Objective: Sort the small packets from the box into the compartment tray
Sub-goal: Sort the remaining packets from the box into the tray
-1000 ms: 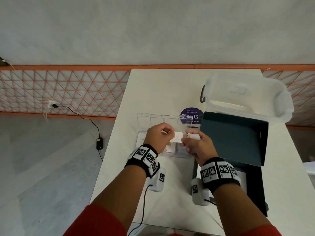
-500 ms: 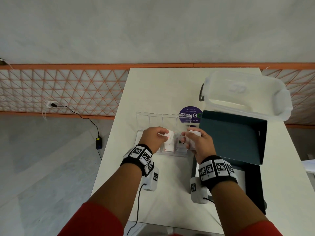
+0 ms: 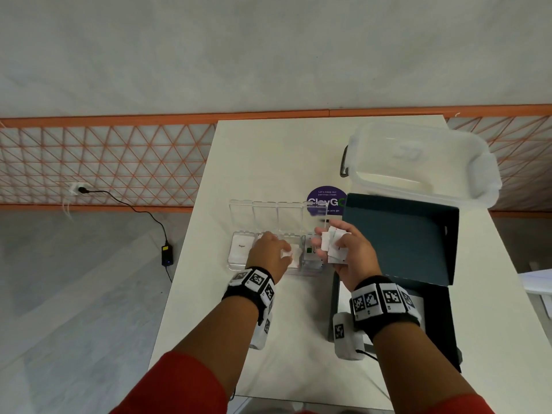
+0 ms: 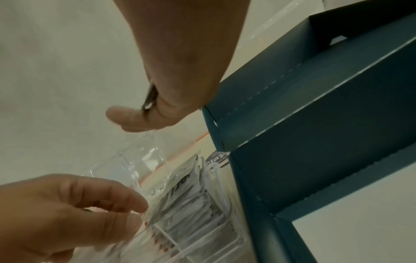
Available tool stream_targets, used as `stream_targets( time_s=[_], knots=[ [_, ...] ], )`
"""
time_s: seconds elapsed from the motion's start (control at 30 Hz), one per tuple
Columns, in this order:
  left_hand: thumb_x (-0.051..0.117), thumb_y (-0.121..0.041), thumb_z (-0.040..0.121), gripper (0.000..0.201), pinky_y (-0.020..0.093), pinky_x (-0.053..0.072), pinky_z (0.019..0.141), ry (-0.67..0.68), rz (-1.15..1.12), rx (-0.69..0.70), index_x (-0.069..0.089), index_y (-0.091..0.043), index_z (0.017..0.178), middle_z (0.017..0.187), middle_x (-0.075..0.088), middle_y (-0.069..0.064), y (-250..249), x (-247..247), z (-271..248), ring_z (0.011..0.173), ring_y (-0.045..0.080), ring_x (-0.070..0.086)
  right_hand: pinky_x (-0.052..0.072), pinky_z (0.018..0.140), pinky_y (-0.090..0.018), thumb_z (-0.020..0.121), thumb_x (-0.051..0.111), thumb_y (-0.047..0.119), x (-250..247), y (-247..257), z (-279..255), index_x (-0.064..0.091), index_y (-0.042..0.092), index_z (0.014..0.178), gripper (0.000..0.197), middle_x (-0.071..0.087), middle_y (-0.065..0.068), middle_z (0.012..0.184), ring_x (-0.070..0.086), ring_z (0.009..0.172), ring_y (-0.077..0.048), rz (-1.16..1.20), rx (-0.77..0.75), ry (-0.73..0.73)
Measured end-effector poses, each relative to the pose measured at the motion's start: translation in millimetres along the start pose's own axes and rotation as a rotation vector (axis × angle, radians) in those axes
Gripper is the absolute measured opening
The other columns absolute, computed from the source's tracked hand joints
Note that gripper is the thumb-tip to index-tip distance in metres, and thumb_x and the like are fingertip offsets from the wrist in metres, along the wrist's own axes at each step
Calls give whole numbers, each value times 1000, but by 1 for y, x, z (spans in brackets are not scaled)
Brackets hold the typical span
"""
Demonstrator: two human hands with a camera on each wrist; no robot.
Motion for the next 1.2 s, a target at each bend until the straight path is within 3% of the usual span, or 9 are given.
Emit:
stream_targets(
  time_s=[0.1,0.17,0.33,0.47,0.6,0.87,0.97,1.07,1.2],
  knots=[
    [67,-29,85,23,32,45,93,-32,80,18,68,-22,107,116,50,1,-1,0,0,106,20,53,61,72,-46,91,37,-14,3,0,2,54,8,125,44,68,-23,112,72,92,-38,-15,6,57],
    [66,-28,85,23,32,46,91,-25,83,27,67,-21,106,115,49,0,-5,-3,0,103,20,54,62,72,-47,93,46,-12,3,-1,1,56,10,124,39,70,-22,112,72,94,-37,-73,7,66],
    [55,-7,82,17,30,50,73,-140,-194,162,64,-20,89,95,52,-10,-25,-32,-7,77,12,55,58,56,-33,91,64,-1,-3,-6,1,62,9,109,21,74,-18,104,73,87,-34,-268,15,50],
    [61,-21,83,18,16,48,60,-98,-446,215,63,-35,93,83,61,-17,-45,-41,-12,68,1,56,47,44,-25,84,76,4,-1,-7,3,64,10,96,18,69,-13,77,65,61,-24,-483,-20,55],
    [69,-18,83,24,10,47,64,7,-592,151,65,-38,96,78,69,-13,-44,-33,-10,69,-2,61,41,41,-22,80,78,0,6,-7,2,63,9,95,23,67,-9,66,62,50,-17,-488,-26,100],
    [65,-7,78,41,29,55,65,60,-644,116,63,-44,95,77,70,-2,-39,-37,-15,73,18,68,42,40,-21,80,71,-11,1,4,4,65,10,101,30,70,-11,67,63,50,-15,-337,-85,15],
    [68,-12,81,36,24,53,67,47,-672,107,61,-42,97,85,70,-8,-38,-38,-17,73,11,66,42,41,-22,79,72,-9,2,2,3,66,12,97,28,69,-11,66,62,51,-17,-382,-86,13],
    [68,-11,82,33,28,57,68,11,-630,87,64,-41,94,80,67,-12,-33,-41,-15,70,6,62,43,42,-22,81,73,-5,7,0,1,66,12,96,24,68,-13,64,60,48,-17,-430,-94,44],
    [65,-10,81,35,7,44,62,63,-441,155,67,-36,105,82,62,-15,-35,-40,-20,64,-4,54,45,42,-22,81,75,-3,9,-1,1,66,12,96,22,70,-10,66,62,50,-17,-467,-108,32]
  ],
)
Point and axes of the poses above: each hand's wrist, its own z-axis towards the middle knuckle, its own x-axis out of the palm, y = z × x, the point moved 9 cm from there along z, towards the middle knuckle
